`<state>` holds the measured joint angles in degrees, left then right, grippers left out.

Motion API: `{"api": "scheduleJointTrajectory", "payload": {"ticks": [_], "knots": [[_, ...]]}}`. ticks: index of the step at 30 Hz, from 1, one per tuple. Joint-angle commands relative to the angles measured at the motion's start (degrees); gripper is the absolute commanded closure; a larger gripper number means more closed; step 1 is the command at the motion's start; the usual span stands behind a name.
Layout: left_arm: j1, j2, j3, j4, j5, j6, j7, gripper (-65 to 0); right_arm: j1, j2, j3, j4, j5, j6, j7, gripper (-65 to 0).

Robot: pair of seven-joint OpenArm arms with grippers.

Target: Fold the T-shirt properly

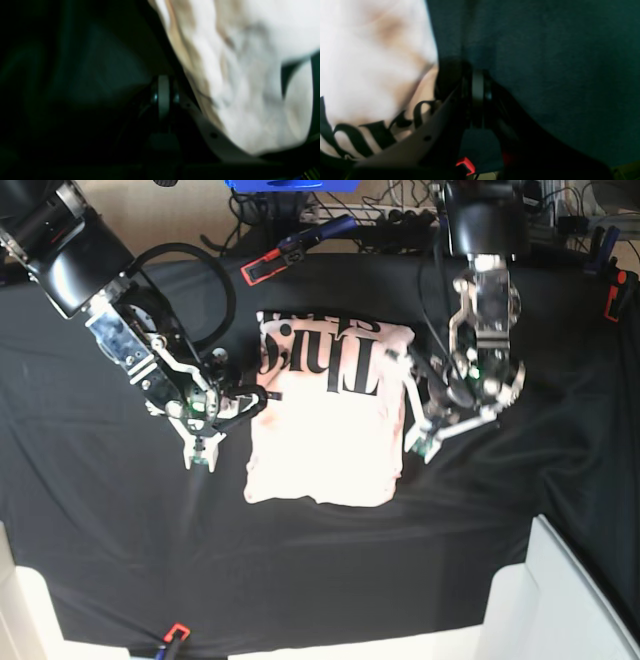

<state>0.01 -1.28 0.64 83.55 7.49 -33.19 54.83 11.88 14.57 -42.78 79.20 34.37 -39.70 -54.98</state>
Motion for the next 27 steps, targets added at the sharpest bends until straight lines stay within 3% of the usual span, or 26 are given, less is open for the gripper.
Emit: {"api": "scheduleJointTrajectory", "payload": {"ticks": [1, 6, 12, 18, 23, 25, 27], "knots": [[0.3, 0.0, -0.07, 1.77, -0.15, 0.09, -0.54, 0.0, 1.18, 0.6, 0.28, -0.12, -0.57, -0.3, 0.43, 0.0], [5.22, 0.0, -2.18, 7.31, -0.23, 0.09, -0.72, 0.0, 1.09, 1.83, 0.19, -0.82, -0.74, -0.3, 1.22, 0.0], [8.56, -0.88, -9.66, 15.22, -0.15, 0.09, -1.42, 0.0, 0.38, 8.86, -0.25, 0.93, -0.74, -0.3, 8.7, 0.0], [13.22, -1.67, -10.36, 16.8, -0.15, 0.09, -15.49, 0.0, -1.81, 14.22, -0.34, 4.1, -0.83, -0.3, 20.92, 0.0], [13.48, -1.67, -10.45, 16.72, -0.5, 0.09, -17.25, 0.0, -6.65, 18.71, -0.42, 9.72, -1.1, -0.3, 31.03, 0.0], [13.31, -1.67, -10.45, 16.89, -0.5, 0.09, -17.33, 0.0, -9.81, 20.03, -0.34, 12.8, -5.23, -0.3, 36.04, 0.0], [13.22, -1.67, -10.45, 16.98, -0.5, 0.09, -19.62, 0.0, -13.42, 20.2, 0.02, 15.26, -11.91, 2.56, 39.9, 0.0]]}}
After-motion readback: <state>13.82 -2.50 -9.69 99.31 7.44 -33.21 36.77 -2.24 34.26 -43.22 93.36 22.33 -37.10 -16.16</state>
